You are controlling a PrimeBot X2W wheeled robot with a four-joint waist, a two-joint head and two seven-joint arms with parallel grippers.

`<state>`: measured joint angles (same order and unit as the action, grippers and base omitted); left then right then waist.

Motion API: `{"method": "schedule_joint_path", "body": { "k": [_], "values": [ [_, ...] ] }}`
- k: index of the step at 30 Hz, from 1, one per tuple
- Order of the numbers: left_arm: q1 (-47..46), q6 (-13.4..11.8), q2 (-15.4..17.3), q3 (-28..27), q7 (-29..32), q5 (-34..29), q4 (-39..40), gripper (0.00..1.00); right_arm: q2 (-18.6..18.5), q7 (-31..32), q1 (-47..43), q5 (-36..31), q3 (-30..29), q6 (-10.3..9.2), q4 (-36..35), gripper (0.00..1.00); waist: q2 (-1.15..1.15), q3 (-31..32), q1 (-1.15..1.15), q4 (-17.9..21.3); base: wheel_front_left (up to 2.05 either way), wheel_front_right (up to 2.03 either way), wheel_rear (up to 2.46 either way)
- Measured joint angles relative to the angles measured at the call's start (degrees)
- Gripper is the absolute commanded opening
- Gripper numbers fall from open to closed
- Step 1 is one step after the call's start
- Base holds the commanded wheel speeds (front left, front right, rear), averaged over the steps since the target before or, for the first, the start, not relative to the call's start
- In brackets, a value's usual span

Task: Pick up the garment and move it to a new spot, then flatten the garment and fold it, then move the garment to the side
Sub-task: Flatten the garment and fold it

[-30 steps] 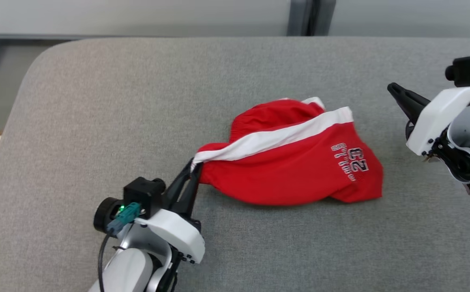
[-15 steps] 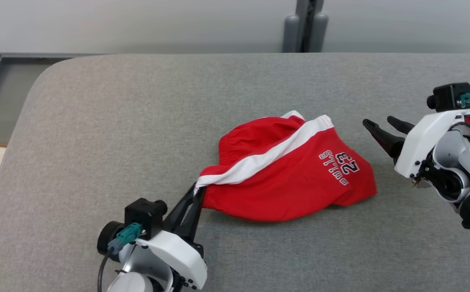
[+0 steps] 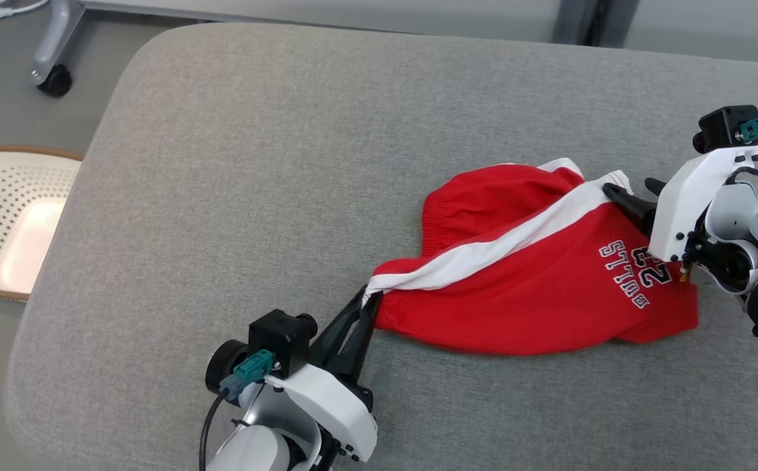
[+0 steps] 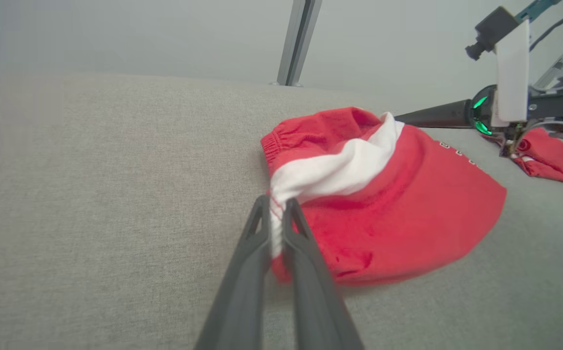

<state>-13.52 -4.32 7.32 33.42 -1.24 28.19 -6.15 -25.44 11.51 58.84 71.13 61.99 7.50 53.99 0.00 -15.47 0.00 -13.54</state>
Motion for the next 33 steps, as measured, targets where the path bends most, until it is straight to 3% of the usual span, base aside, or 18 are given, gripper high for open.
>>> {"method": "schedule_joint_path", "body": {
  "k": [5, 6, 7, 8, 9, 13, 20, 27, 33],
  "values": [
    [-0.51, 0.30, -0.86, 0.73, -0.94, 0.15, -1.41, 0.00, 0.97, 1.56, 0.46, 0.62, 1.93, 0.00, 1.48, 1.00, 0.00, -1.28, 0.00, -1.87, 0.00, 0.00, 0.00],
    [-0.65, 0.31, -0.92, 0.79, -1.10, 0.16, -1.56, 0.00, 1.18, 1.75, 0.45, 0.82, 2.27, 0.00, 1.65, 0.87, 0.00, -1.41, 0.00, -1.99, 0.00, 0.00, 0.00],
    [-0.82, 0.31, -1.01, 0.87, -1.22, 0.16, -1.71, 0.00, 1.21, 1.96, 0.45, 0.90, 2.61, -0.01, 1.72, 0.49, 0.00, -1.52, 0.00, -2.07, 0.00, 0.00, 0.00],
    [-0.89, 0.31, -1.09, 0.90, -1.32, 0.20, -1.82, 0.00, 1.18, 2.09, 0.45, 0.96, 2.91, 0.00, 1.78, 0.49, 0.00, -1.60, 0.00, -2.14, 0.00, 0.00, 0.00],
    [-0.90, 0.31, -1.14, 0.92, -1.35, 0.30, -1.99, 0.00, 1.11, 2.11, 0.46, 0.97, 3.24, 0.00, 1.74, 0.00, 0.00, -1.65, 0.00, -2.14, 0.00, 0.00, 0.00],
    [-0.90, 0.30, -1.14, 0.86, -1.81, 0.59, -2.43, 0.00, 0.62, 1.19, 0.46, 1.10, 4.37, 0.00, 0.33, 0.00, 0.00, -1.47, 0.00, -1.75, 0.00, 0.00, 0.00],
    [-1.01, -0.07, -0.19, -0.31, -3.52, 0.59, -1.88, 0.00, -1.11, -7.16, 0.81, 1.04, 4.97, 0.00, -3.46, 0.00, 0.00, 0.37, 0.00, 0.33, 0.00, 0.00, 0.00],
    [-3.31, -0.66, 1.45, -2.64, -5.86, 0.05, 0.22, 0.00, -3.45, -17.33, 1.43, 0.89, 4.74, 0.00, -6.65, 0.00, 0.00, 2.83, 0.00, 4.20, 0.00, 0.00, 0.00],
    [-5.78, -0.89, 2.67, -3.86, -6.76, -0.60, 1.74, 0.00, -4.48, -20.27, 2.01, 1.47, 4.70, 0.01, -8.10, 0.00, 0.00, 4.39, 0.00, 7.39, 0.00, 0.00, 0.00]
  ]
}}
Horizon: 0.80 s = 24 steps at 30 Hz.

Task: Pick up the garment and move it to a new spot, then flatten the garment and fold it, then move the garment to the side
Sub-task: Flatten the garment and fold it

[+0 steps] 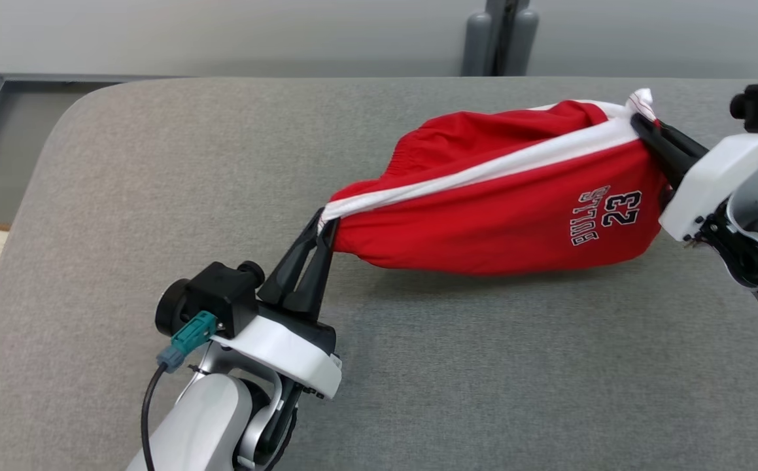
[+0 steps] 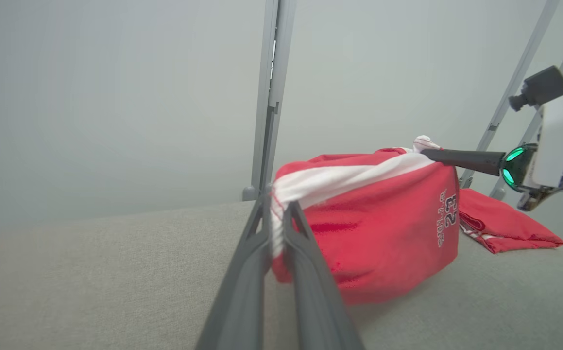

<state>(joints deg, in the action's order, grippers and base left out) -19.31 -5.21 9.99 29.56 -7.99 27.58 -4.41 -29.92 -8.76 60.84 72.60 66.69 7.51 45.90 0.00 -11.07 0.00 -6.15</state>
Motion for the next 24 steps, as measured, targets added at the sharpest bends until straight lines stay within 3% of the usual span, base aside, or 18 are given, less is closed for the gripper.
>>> {"method": "schedule_joint_path", "body": {
  "k": [8, 9, 10, 11, 12, 19, 24],
  "values": [
    [3.75, 0.74, -0.15, 2.81, 2.33, 1.26, -1.47, 0.00, -2.96, 0.29, -9.75, 4.76, 0.90, 0.01, -1.70, 0.00, 0.00, 0.93, 0.00, 3.32, 0.00, 0.00, 0.00],
    [4.38, 0.96, -0.29, 3.20, 2.08, 1.31, -1.89, 0.00, -3.02, -0.45, -11.52, 5.54, 0.83, 0.01, -1.90, 0.04, 0.00, 0.85, 0.00, 3.49, 0.00, 0.00, 0.00],
    [4.98, 0.96, -0.44, 3.48, 1.89, 1.35, -2.29, 0.00, -3.08, -1.14, -13.40, 6.37, 0.63, 0.01, -1.93, 0.42, 0.00, 0.81, 0.00, 3.60, 0.00, 0.00, 0.00],
    [5.36, 0.97, -0.51, 3.89, 1.72, 1.33, -2.77, 0.00, -3.10, -1.91, -15.08, 7.22, 0.37, 0.01, -1.94, 0.93, 0.00, 0.79, 0.00, 3.67, 0.00, 0.00, 0.00],
    [5.81, 0.96, -0.54, 4.21, 1.41, 1.25, -3.20, 0.00, -3.30, -2.55, -16.76, 7.93, 0.09, 0.01, -2.15, 1.00, 0.00, 0.82, 0.00, 3.68, 0.00, 0.00, 0.00],
    [7.73, -0.15, -0.14, 4.08, -0.45, 1.11, -4.66, 0.00, -7.68, -6.00, -26.33, 7.51, -3.99, -0.02, -4.21, 1.00, 0.00, 1.04, 0.00, 3.43, 0.00, 0.00, 0.00],
    [8.88, -1.38, 0.30, 2.90, -1.69, 1.21, -4.76, 0.00, -8.22, -6.24, -30.99, -0.66, -15.59, -0.02, -10.89, 1.00, 0.00, 1.03, 0.00, 4.26, 0.00, 0.00, 0.00]
  ]
}}
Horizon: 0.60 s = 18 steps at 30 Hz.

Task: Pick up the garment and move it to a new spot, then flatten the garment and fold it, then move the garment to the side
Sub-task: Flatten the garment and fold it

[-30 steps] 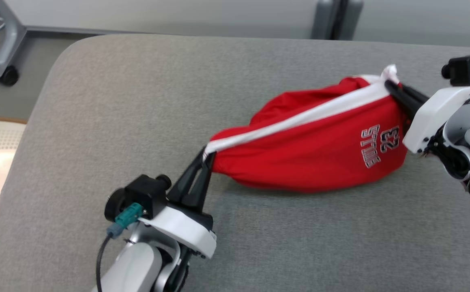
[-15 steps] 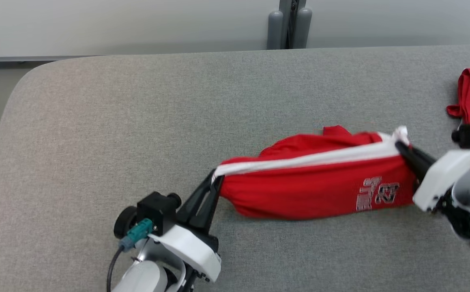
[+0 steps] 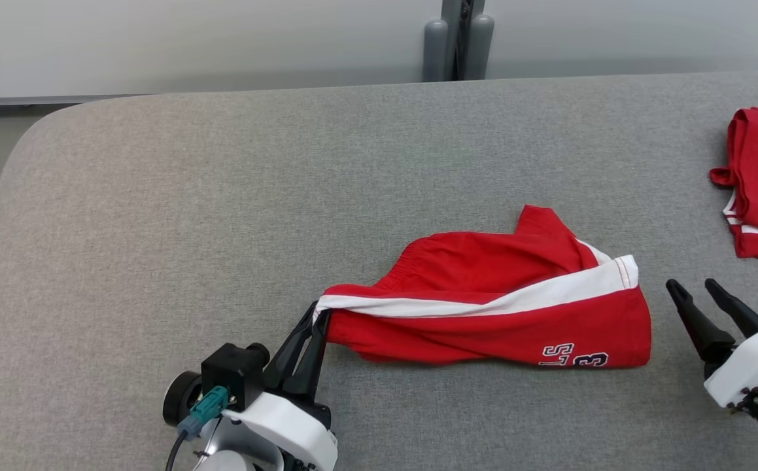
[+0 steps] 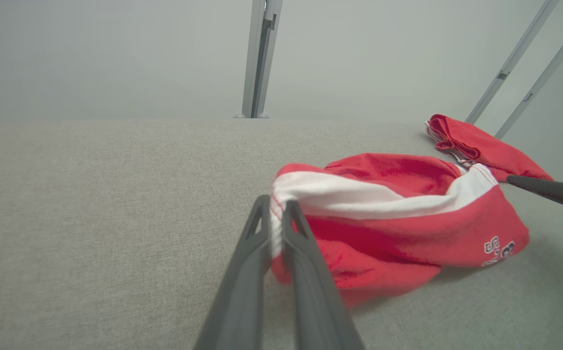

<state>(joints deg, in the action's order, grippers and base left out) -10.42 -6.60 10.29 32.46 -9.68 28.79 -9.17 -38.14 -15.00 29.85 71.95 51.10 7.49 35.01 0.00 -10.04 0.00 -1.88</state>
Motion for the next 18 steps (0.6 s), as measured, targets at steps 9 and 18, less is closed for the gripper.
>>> {"method": "schedule_joint_path", "body": {
  "k": [9, 18],
  "values": [
    [1.05, -0.52, 0.19, 0.09, -0.24, 0.47, 0.29, 0.00, 2.35, 0.38, -7.47, -6.83, -7.19, 0.00, -11.94, 1.00, 0.00, 0.21, 0.00, 0.65, 0.00, 0.00, 0.00],
    [0.78, -0.24, -0.30, 1.23, 0.08, 0.49, 0.03, 0.00, 3.60, 4.72, -4.00, -10.02, -8.18, 0.00, -10.63, 1.00, 0.00, -0.23, 0.00, -1.09, 0.00, 0.00, 0.00]
  ]
}}
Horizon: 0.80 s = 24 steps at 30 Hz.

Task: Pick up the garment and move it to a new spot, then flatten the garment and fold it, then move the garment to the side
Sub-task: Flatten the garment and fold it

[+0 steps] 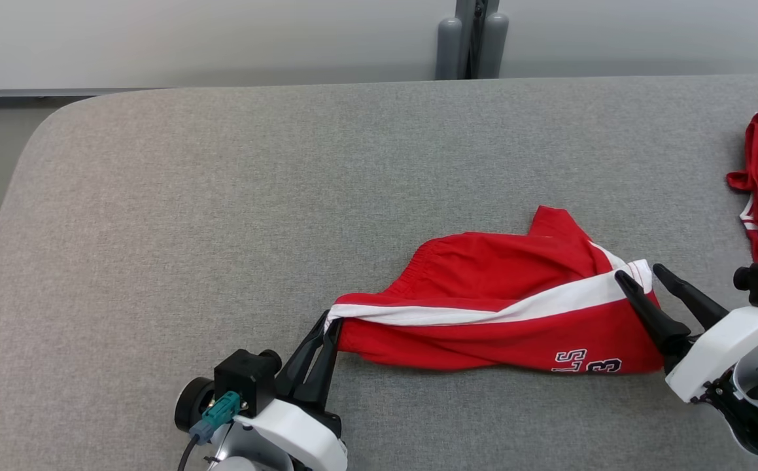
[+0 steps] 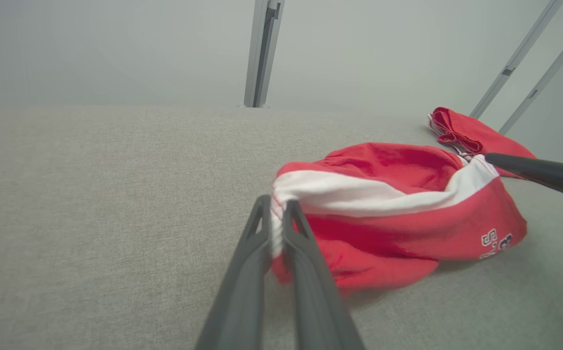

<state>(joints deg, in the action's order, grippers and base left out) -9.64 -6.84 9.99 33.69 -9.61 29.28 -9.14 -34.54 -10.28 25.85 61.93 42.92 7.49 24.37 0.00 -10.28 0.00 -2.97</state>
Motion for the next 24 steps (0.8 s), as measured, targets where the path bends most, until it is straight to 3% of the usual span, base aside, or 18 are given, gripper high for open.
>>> {"method": "schedule_joint_path", "body": {
  "k": [2, 3, 5, 6, 8, 11, 20, 24],
  "values": [
    [-0.05, 0.16, -0.07, 0.24, 0.00, 0.01, -0.13, 0.00, 0.03, 1.13, 0.70, -0.56, -0.05, 0.00, 0.88, 1.00, 0.00, -0.10, 0.00, -0.43, 0.00, 0.00, 0.00],
    [-0.05, 0.18, -0.12, 0.36, -0.01, 0.02, -0.18, 0.00, 0.07, 1.56, 0.92, -0.57, -0.12, 0.00, 1.15, 0.95, 0.00, -0.13, 0.00, -0.64, 0.00, 0.00, 0.00],
    [-0.10, 0.22, -0.14, 0.47, -0.02, 0.10, -0.25, 0.00, 0.14, 2.76, 1.21, -0.57, -0.12, 0.00, 2.08, 0.71, 0.00, -0.20, 0.00, -1.02, 0.00, 0.00, 0.00],
    [-0.15, 0.22, -0.14, 0.49, -0.07, 0.16, -0.30, 0.00, 0.13, 3.03, 1.25, -0.58, -0.16, 0.00, 2.33, 0.67, 0.00, -0.23, 0.00, -1.18, 0.00, 0.00, 0.00],
    [-0.27, 0.23, -0.18, 0.54, -0.08, 0.24, -0.31, 0.00, 0.10, 4.01, 1.29, -0.57, -0.08, 0.00, 2.49, 0.49, 0.00, -0.34, 0.00, -1.43, 0.00, 0.00, 0.00],
    [-0.42, 0.23, -0.30, 0.59, -0.23, 0.25, -0.32, 0.00, 0.07, 4.30, 1.29, -0.58, -0.03, 0.00, 2.04, 0.00, 0.00, -0.64, 0.00, -1.64, 0.00, 0.00, 0.00],
    [-0.81, 0.32, 0.24, -0.08, -0.98, 1.27, 1.00, 0.00, -2.02, 0.42, 0.59, -3.39, -3.67, 0.01, -1.01, 0.00, 0.00, 1.57, 0.00, -0.60, 0.00, 0.00, 0.00],
    [-1.79, 1.58, 0.98, -1.72, 0.02, 3.60, 4.65, 0.00, -3.28, -0.89, 0.83, -4.78, -6.60, 0.01, -4.38, 0.00, 0.00, 3.37, 0.00, 0.42, 0.00, 0.00, 0.00]
  ]
}}
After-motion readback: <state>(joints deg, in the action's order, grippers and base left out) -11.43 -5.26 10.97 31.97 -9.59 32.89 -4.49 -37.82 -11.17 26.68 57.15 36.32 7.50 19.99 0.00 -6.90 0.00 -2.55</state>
